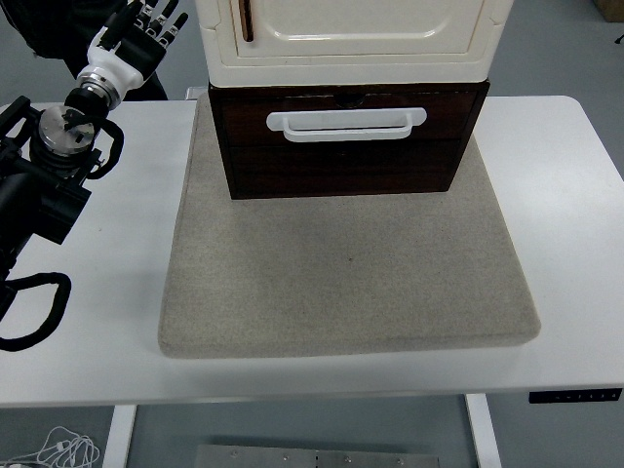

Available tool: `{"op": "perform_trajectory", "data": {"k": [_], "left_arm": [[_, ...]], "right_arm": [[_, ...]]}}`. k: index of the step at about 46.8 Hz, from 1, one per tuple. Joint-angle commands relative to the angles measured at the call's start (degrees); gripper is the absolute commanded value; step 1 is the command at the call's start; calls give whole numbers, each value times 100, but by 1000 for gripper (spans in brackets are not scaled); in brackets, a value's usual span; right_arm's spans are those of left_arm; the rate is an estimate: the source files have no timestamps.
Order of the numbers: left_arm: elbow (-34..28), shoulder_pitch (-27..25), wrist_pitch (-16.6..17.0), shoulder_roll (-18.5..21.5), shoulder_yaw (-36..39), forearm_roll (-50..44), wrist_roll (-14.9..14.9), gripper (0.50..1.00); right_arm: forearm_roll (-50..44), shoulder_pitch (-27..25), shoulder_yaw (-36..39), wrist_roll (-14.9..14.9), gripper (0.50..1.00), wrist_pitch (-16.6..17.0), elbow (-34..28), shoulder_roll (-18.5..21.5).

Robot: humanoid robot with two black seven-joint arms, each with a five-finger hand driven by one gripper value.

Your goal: Open the drawer under the combination cabinet

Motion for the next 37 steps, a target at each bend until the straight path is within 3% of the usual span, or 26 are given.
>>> {"op": "perform_trajectory", "data": {"k": [1,37], "left_arm": [[0,0,6,2,0,0,3,1000],[0,-131,24,46,-35,-53,12,1000]], "right_arm": [[3,0,0,-1,926,-3,0,0],[-6,0,0,-1,926,-3,0,0]]}}
